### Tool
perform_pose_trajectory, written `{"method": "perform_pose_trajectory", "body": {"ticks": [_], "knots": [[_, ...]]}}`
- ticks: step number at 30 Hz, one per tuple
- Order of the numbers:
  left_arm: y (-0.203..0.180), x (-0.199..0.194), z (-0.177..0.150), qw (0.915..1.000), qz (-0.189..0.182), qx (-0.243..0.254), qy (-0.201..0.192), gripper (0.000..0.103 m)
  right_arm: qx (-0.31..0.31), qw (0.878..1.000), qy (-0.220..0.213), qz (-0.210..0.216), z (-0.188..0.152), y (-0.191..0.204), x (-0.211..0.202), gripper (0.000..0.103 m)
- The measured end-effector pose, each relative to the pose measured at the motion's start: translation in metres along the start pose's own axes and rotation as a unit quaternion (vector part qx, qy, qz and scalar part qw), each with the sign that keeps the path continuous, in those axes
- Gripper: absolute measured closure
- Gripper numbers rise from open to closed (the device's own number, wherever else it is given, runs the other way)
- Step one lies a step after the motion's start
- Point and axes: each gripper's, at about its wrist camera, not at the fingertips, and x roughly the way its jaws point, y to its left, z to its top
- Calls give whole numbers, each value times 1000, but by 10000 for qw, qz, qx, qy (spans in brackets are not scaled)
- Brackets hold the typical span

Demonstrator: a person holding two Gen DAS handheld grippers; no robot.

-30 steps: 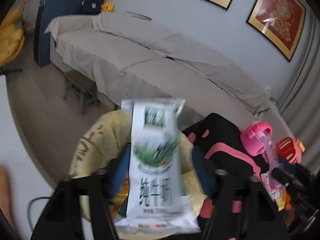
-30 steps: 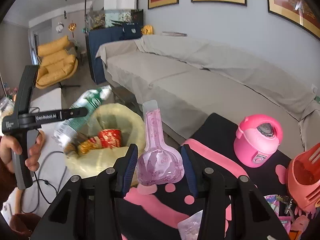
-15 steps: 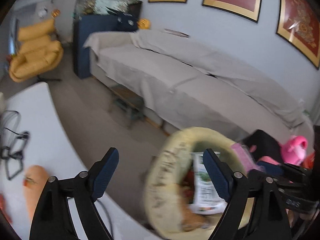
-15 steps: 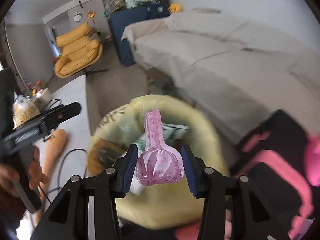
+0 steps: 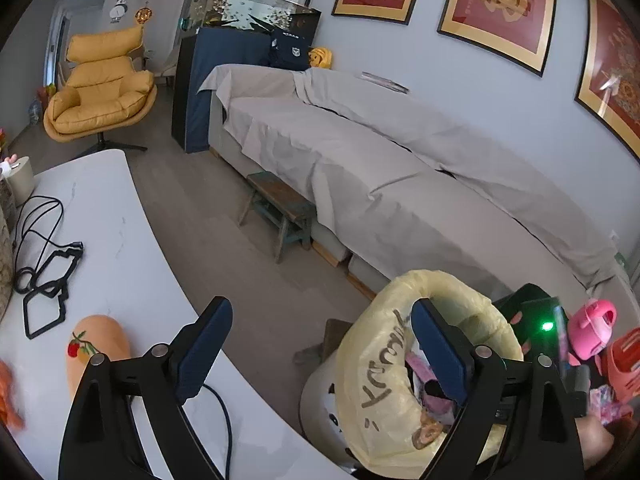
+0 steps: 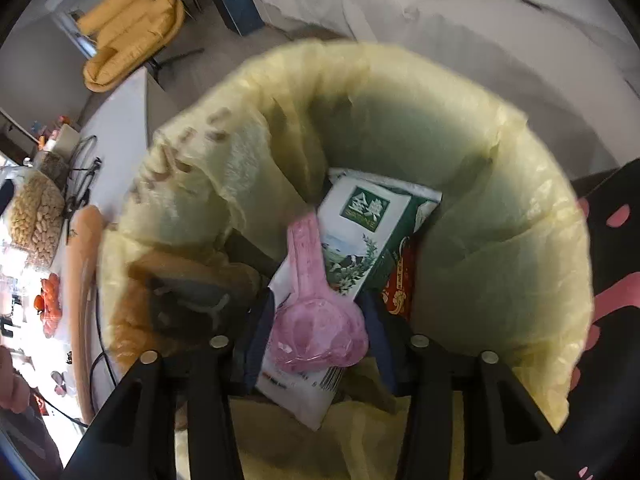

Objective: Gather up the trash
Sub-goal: 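Open the left tool to drop the milk carton while the right tool drops the pink scoop, then move both tools back over the remaining items on the table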

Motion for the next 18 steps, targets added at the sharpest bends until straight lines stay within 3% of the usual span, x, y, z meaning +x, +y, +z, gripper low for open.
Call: {"method": "perform_pose_trajectory", "body": {"ticks": [2,10,13,18], "knots": [[-3,-2,-2,10000,-56,39,40,12,-21,9995,-305,27,-4,1,-16,33],[-35,-19,-6,9993,-341,118,42,12,-53,9887,-1487,-191,-39,-10,-106,32],[-64,-26,-16,9976,-596,346,110,12,103,9802,-1929,-433,-71,-34,-145,30],[-117,-31,-37,9893,-1219,714,364,12,422,9602,-2546,-1071,-133,-75,-205,12]]}}
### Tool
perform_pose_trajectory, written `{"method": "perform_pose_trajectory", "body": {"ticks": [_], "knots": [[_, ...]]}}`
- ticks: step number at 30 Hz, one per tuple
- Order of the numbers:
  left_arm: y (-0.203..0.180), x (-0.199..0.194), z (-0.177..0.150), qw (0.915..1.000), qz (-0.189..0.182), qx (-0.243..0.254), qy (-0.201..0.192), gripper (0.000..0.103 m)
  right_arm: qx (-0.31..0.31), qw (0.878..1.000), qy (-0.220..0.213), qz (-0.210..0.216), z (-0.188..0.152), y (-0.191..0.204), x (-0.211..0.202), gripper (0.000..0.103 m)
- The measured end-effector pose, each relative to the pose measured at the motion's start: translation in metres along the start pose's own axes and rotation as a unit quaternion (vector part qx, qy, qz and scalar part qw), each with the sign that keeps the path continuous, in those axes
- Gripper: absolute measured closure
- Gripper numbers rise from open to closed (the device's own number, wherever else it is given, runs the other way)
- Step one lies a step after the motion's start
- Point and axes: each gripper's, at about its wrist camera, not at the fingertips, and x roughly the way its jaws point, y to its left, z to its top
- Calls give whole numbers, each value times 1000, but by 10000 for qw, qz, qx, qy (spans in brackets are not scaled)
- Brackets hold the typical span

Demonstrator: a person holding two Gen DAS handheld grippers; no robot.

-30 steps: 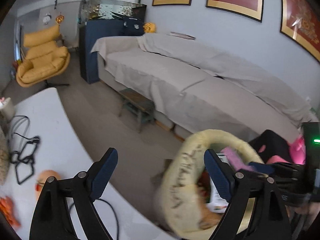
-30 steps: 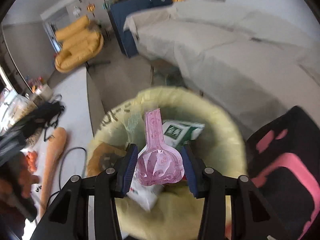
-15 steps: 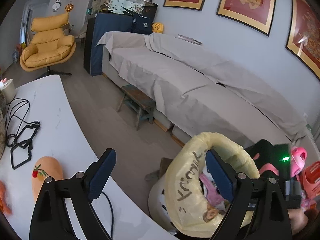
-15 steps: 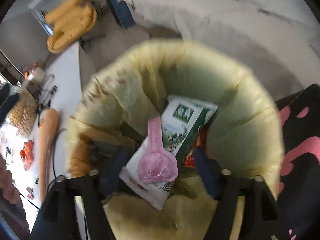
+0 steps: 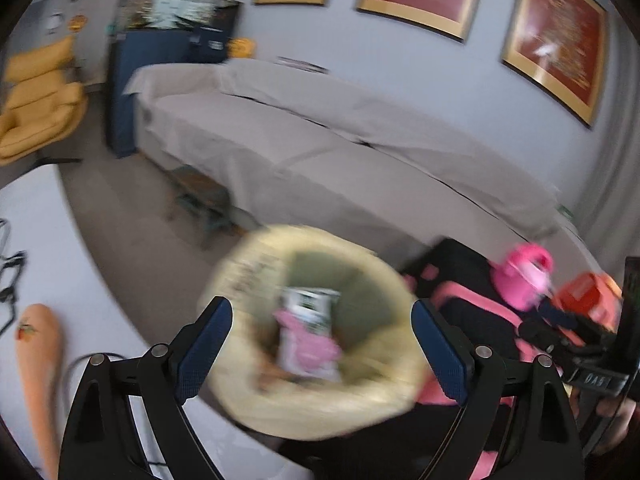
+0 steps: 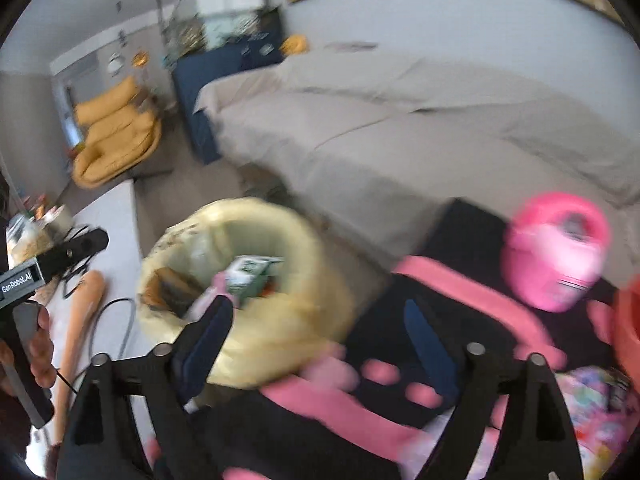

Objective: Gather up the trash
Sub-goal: 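Move both tools back over the remaining items on the table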

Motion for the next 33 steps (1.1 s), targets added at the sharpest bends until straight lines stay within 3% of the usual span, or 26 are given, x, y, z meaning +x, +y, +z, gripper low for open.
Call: {"method": "perform_pose_trajectory", "body": {"ticks": [6,11,17,21,28,31,33], "knots": [[-86,22,-27,9934,-807,692,426,12,92,9945,-357,-975,-33,-63,-66,6],[-157,54,-62,9731,-1532,1170,1259,12,182,9863,-446,-1576,-71,-107,-108,3],[-208,81,-105,9520,-1816,1129,2188,12,513,9736,-555,-2154,-114,-154,-145,3],[-227,92,-117,9515,-1640,1034,2387,15,709,9655,-585,-2436,-136,-179,-161,4],[-257,111,-123,9617,-1180,1212,2158,48,985,9584,-758,-2571,-158,-202,-188,8],[-267,114,-127,9618,-1076,1415,2084,84,966,9573,-767,-2616,-165,-202,-191,11],[-269,113,-127,9627,-1096,1448,2004,87,936,9586,-750,-2581,-166,-200,-189,11]]}}
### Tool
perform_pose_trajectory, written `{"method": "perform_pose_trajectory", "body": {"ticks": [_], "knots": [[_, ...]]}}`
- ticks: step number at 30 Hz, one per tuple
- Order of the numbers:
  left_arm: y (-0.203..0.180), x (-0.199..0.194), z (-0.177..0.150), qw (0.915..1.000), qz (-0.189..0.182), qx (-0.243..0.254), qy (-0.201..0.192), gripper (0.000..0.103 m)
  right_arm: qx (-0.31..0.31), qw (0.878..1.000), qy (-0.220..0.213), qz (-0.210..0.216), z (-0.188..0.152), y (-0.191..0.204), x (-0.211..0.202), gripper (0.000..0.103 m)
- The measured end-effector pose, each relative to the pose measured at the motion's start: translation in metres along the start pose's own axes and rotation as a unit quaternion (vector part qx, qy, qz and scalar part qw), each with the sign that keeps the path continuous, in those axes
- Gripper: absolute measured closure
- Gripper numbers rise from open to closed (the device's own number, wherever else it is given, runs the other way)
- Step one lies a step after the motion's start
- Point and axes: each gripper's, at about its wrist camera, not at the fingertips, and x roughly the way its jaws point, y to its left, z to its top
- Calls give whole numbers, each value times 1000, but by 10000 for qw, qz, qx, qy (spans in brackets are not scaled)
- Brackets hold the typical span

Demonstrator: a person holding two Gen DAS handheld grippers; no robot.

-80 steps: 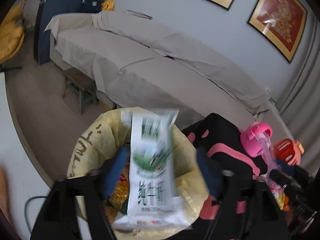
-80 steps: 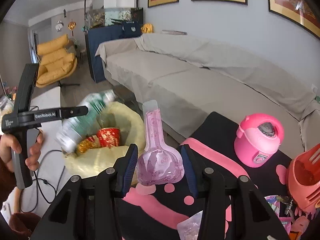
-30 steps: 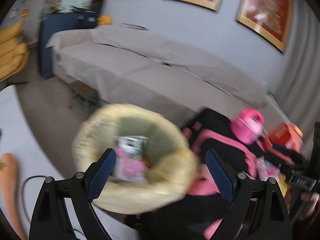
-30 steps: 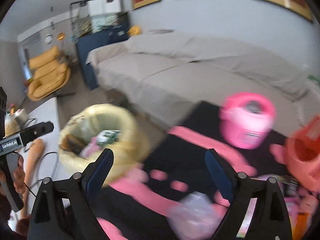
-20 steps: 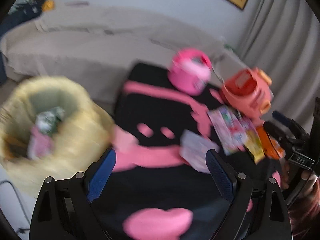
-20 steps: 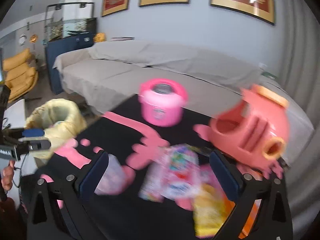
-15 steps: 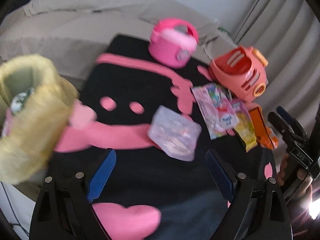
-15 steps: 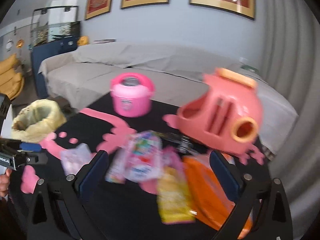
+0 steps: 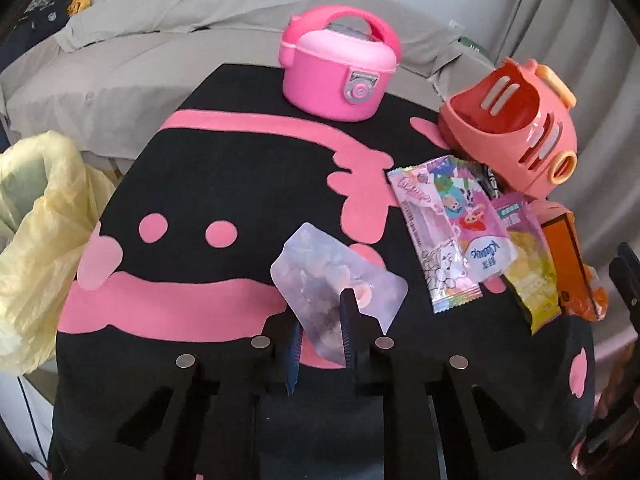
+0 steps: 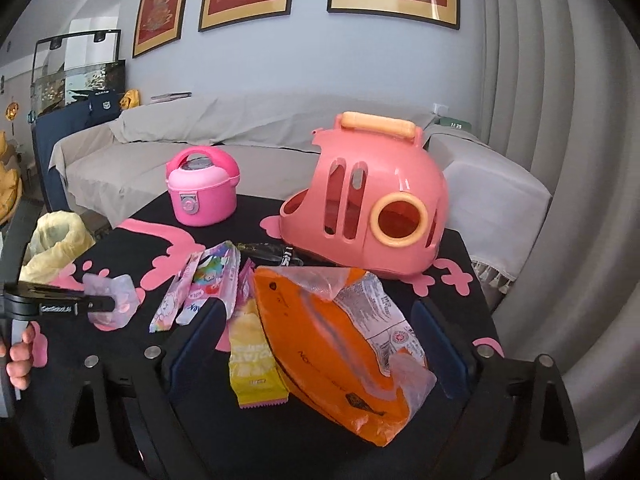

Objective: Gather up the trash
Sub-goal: 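Move both tools back over the remaining items on the table, then grasp the clear plastic pouch with the left tool while the right tool grasps the pink candy wrapper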

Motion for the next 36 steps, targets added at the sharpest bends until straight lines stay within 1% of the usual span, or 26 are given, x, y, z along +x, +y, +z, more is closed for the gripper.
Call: {"method": "perform_pose_trajectory", "body": {"ticks": [1,4,6,7,8,9,10,11,12,14,17,19,23,24,25,26,27,28,29,30,31,32,33,34,36], "knots": [[0,-3,1,10000,-40,28,-42,89,-1,10000,-2,23,0,1,-1,11],[1,-18,4,9996,5,131,-252,96,-40,9997,-36,221,1,9,-2,11],[4,-33,7,9987,87,213,-450,96,-74,9994,-43,348,3,18,0,12],[6,-39,8,9983,122,253,-510,96,-98,9990,-23,446,5,24,2,17],[10,-46,9,9978,164,292,-576,97,-117,9985,16,530,6,28,5,26],[12,-49,10,9976,182,304,-602,97,-153,9973,134,704,8,36,11,36],[15,-54,10,9973,206,303,-630,97,-186,9955,284,889,10,44,19,42],[20,-59,9,9973,219,275,-652,97,-205,9940,391,996,11,49,26,54],[24,-62,9,9972,233,232,-673,97,-234,9916,571,1134,12,58,36,62],[33,-67,7,9973,226,145,-683,97,-306,9864,863,1366,13,77,56,64],[43,-69,0,9977,188,46,-654,97,-392,9823,1125,1445,13,99,83,63],[47,-68,-3,9982,144,41,-583,97,-373,9817,1211,1419,14,108,98,61],[58,-63,-7,9992,-47,-115,-392,96,-447,9816,1332,1293,16,123,121,61],[58,-62,-8,9992,-45,-125,-379,95,-485,9808,1375,1294,17,126,128,61],[60,-60,-9,9992,-56,-144,-374,95,-507,9802,1405,1303,18,128,131,64],[60,-59,-10,9992,-70,-159,-358,94,-537,9789,1460,1322,17,131,135,79],[61,-58,-10,9992,-102,-193,-336,94,-563,9775,1525,1343,17,133,138,96],[62,-56,-11,9992,-133,-231,-309,88,-570,9754,1598,1404,16,134,139,95],[63,-53,-11,9991,-181,-289,-263,79,-536,9756,1568,1440,17,133,136,96],[63,-52,-11,9990,-212,-323,-240,74,-530,9763,1517,1451,18,131,133,97],[64,-50,-11,9987,-253,-376,-213,59,-546,9774,1462,1424,19,129,129,97],[64,-48,-12,9985,-287,-426,-206,46,-572,9793,1376,1371,20,126,122,97],[64,-47,-11,9981,-318,-477,-214,42,-570,9805,1312,1344,21,122,116,97],[63,-46,-11,9978,-350,-525,-216,40,-536,9819,1236,1335,22,116,108,97],[61,-42,-10,9970,-445,-606,-185,40,-466,9846,1101,1277,25,102,93,97]]}}
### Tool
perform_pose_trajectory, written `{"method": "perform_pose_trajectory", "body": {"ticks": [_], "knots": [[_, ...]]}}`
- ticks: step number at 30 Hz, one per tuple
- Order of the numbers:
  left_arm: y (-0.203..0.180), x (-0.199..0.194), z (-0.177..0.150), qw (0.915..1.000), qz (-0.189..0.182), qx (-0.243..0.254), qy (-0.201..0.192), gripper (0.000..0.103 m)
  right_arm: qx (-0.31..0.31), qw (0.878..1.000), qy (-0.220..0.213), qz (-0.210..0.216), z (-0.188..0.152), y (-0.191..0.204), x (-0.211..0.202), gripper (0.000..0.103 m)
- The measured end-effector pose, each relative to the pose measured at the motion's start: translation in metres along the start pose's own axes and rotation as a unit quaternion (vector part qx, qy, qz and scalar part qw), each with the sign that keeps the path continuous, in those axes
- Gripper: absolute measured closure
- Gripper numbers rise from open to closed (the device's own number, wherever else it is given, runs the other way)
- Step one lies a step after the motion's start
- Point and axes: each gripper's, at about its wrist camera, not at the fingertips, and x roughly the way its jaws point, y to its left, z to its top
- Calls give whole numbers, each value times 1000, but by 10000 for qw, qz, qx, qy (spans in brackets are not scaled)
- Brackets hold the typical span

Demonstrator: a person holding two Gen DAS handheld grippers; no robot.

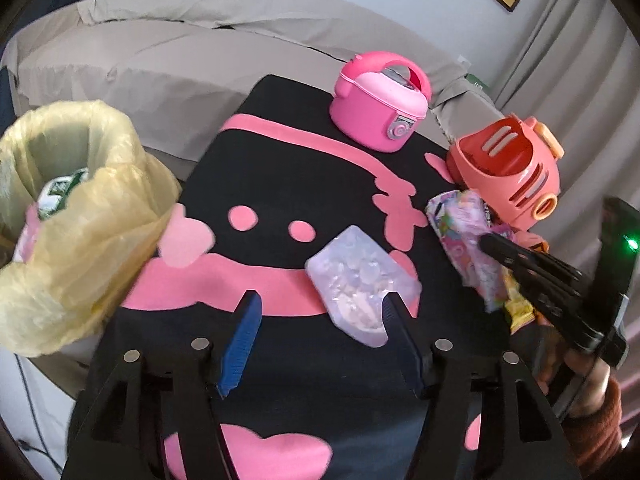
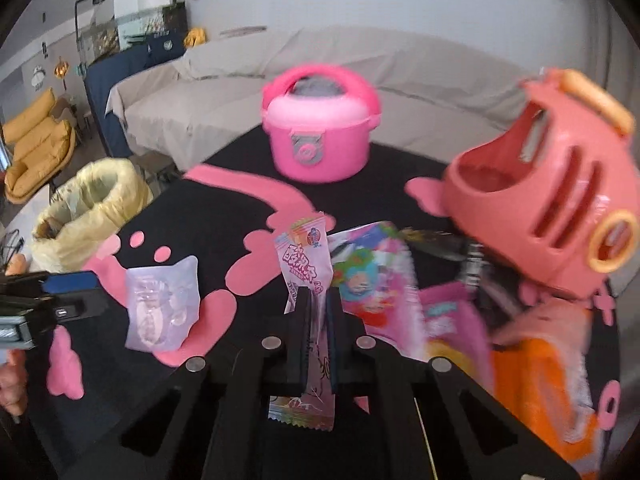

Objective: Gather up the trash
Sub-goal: 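Grasp the clear plastic pouch with the left tool while the right tool grasps the pink candy wrapper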

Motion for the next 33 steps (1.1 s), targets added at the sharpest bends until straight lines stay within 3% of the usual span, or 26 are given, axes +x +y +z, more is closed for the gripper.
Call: {"method": "perform_pose_trajectory", "body": {"ticks": [7,12,16,20,24,26,33], "knots": [[-30,32,-1,9993,39,252,283,33,281,9988,-267,-308,-15,-38,-48,97],[-64,50,0,9967,332,704,218,19,528,9958,-392,-632,-31,-67,-73,97],[-85,66,2,9918,735,1030,162,18,674,9934,-468,-799,-44,-82,-82,97],[-92,70,-2,9855,1134,1265,-29,28,830,9923,-539,-740,-53,-89,-86,97],[-96,66,-7,9808,1178,1538,-201,40,870,9919,-629,-676,-53,-89,-87,97],[-97,62,-8,9810,1014,1646,-169,56,885,9918,-662,-644,-52,-88,-87,97],[-89,46,-9,9852,622,1588,-149,74,841,9917,-781,-582,-49,-81,-90,96]]}}
